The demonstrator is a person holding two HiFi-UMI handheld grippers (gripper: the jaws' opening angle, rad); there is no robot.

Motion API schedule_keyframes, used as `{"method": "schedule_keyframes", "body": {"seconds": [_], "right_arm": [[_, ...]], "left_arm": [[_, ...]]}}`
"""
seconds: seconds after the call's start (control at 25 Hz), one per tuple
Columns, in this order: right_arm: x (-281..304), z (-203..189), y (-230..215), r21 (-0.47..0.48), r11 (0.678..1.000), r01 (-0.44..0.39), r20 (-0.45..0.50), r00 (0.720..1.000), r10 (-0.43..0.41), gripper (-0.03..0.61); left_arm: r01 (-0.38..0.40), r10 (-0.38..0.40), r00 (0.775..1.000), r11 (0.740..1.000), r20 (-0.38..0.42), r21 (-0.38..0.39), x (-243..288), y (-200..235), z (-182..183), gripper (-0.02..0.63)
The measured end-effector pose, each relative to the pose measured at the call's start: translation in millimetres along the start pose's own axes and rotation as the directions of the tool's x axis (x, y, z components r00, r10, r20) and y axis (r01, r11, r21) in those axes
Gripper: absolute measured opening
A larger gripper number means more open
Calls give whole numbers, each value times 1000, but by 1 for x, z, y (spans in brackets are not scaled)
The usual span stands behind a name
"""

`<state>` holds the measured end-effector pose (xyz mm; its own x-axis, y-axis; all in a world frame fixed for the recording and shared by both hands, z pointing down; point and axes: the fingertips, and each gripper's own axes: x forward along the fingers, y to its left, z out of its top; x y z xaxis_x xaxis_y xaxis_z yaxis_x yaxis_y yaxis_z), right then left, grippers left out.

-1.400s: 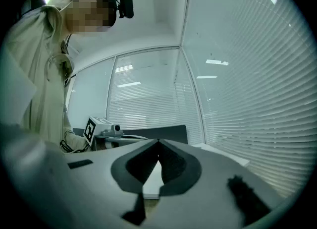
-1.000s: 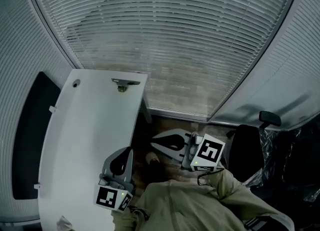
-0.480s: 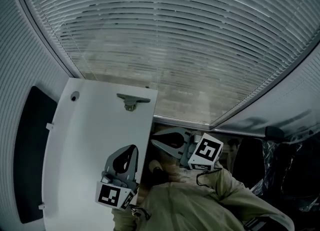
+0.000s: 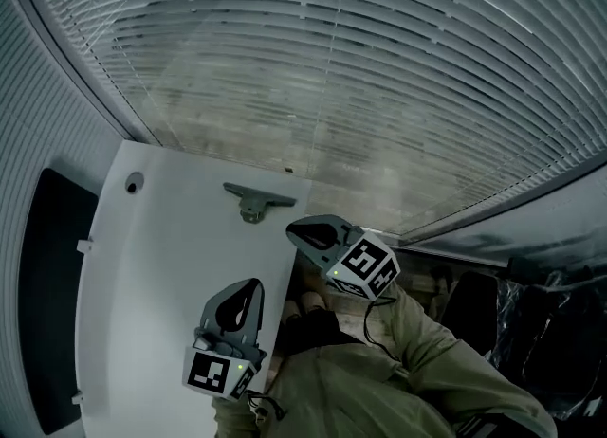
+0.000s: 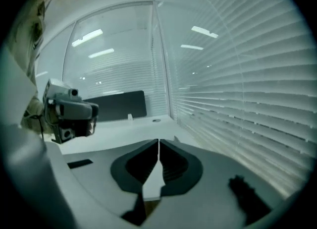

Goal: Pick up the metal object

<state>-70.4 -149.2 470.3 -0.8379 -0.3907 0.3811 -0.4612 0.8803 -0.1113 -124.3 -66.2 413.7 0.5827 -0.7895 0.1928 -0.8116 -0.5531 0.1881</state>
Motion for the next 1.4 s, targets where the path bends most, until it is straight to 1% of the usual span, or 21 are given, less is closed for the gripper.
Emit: {"method": "schedule_keyframes", "body": {"seconds": [0.08,0.16,0.2,0.24,0.28,0.4,0.48,0.6,0.68,0.72,0.76,0.88,0.92,1.0,1.08,1.2,1.28,1.4], "right_arm": [[20,-13,-23,-75,996,42,-88,995,-49,6],[37,-28,-43,-150,987,64,-168,982,-89,15],[46,-37,-52,-181,982,58,-206,974,-95,56],[54,-45,-59,-200,979,45,-242,966,-94,98],[61,-53,-66,-205,978,32,-272,958,-89,117],[77,-71,-82,-210,978,13,-329,941,-83,124],[83,-75,-87,-213,977,7,-336,938,-80,123],[92,-74,-89,-192,981,-5,-331,942,-60,123],[95,-75,-88,-148,989,-18,-332,943,-32,118],[96,-76,-87,-116,993,-25,-333,943,-16,98],[97,-77,-86,-87,996,-31,-336,942,0,98],[98,-75,-85,-41,998,-57,-373,927,38,87],[99,-74,-84,-46,997,-68,-386,921,45,83],[99,-72,-84,-90,993,-82,-401,915,39,71],[96,-70,-82,-145,987,-73,-403,915,9,38],[90,-72,-75,-205,976,-67,-400,916,-21,37],[85,-72,-68,-236,969,-72,-388,921,-26,37],[76,-59,-59,-269,961,-61,-338,941,-35,37]], "left_arm": [[-16,15,1000,1000,-5,-17,8,9,0,6],[-27,26,1000,999,-15,-43,17,14,-1,6],[-31,29,999,998,-25,-55,23,14,-2,6],[-33,31,999,998,-35,-60,28,15,-2,6],[-36,34,999,998,-35,-58,33,16,0,6],[-40,40,999,997,-2,-60,47,18,11,6],[-51,51,999,997,-5,-65,51,21,7,6],[-59,58,998,995,-24,-81,56,26,3,6],[-66,62,997,994,-41,-88,59,26,1,6],[-75,71,996,993,-53,-88,60,27,0,6],[-85,80,995,993,-57,-82,60,28,0,6],[-83,81,996,994,-33,-66,62,29,5,6],[-81,79,996,995,-31,-64,62,29,6,6],[-87,85,996,994,-37,-60,61,29,7,6],[-88,87,996,995,-26,-57,60,28,11,6],[-87,86,996,995,-7,-48,60,25,19,6],[-88,88,996,995,-3,-42,59,22,21,6],[-100,100,995,994,-6,-35,55,21,21,6]]}}
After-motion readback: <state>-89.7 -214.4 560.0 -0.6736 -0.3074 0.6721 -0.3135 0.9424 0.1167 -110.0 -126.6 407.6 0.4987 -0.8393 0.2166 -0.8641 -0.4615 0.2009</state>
